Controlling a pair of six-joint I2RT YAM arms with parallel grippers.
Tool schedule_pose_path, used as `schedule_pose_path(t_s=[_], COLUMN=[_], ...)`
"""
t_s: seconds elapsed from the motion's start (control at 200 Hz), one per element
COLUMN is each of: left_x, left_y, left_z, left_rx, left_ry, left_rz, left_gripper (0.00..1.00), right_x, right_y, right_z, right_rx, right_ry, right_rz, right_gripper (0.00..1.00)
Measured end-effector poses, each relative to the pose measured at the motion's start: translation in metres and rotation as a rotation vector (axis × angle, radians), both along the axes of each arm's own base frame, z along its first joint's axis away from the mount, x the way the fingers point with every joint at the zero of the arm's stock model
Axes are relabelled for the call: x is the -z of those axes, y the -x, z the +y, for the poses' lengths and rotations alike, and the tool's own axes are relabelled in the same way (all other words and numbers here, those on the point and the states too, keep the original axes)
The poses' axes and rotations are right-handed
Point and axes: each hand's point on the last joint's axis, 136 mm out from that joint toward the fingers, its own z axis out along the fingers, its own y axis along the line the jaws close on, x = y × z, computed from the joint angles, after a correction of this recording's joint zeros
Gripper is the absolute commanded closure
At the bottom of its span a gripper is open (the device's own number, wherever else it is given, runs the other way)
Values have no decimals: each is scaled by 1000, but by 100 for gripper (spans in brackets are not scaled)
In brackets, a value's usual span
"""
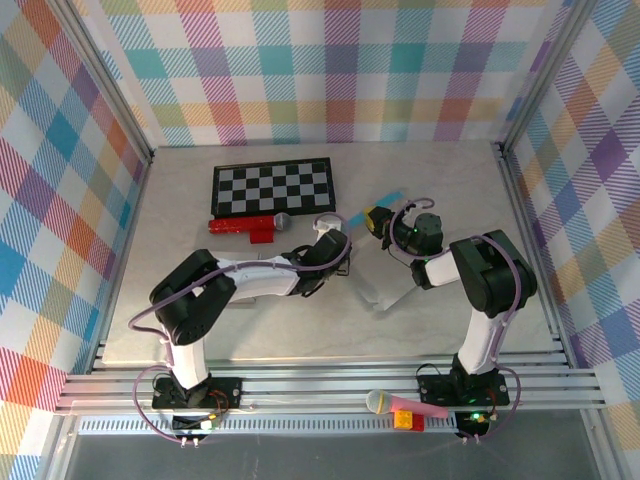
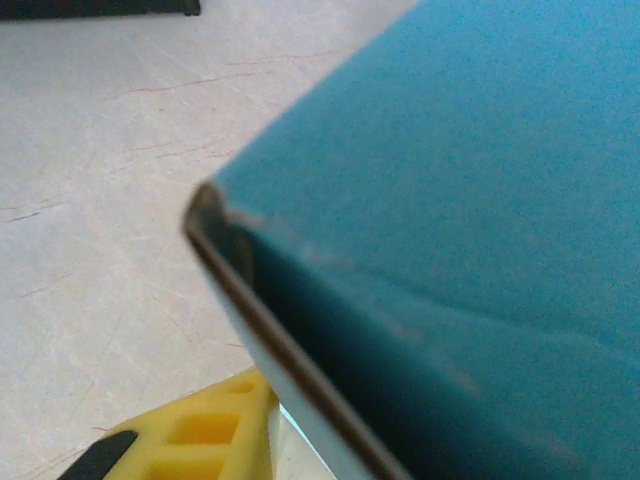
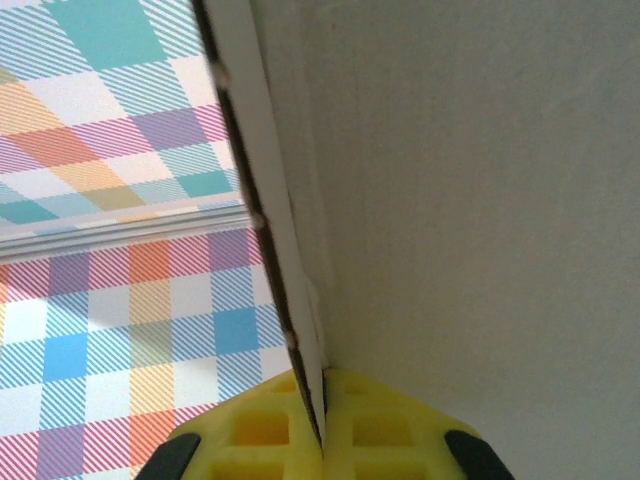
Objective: Fold the paper box
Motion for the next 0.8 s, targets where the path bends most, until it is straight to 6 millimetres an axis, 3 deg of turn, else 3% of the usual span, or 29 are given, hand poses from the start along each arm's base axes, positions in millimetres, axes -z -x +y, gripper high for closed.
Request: schedule_pose_path(t_s=[0.36,0.8], left_x=[1,1], left_y=[-5,-6], left_z=[-2,0], left_rx=[-86,-149], left_ry=[-50,-89], left_rz=[2,-4], left_gripper=[77,87], right_x=[-2,-3], right_y=[1,3], right_z=[-5,-7], right_rx=[29,42], right_ry=[-4,-2], right_rz=[12,27], right_gripper=[100,100])
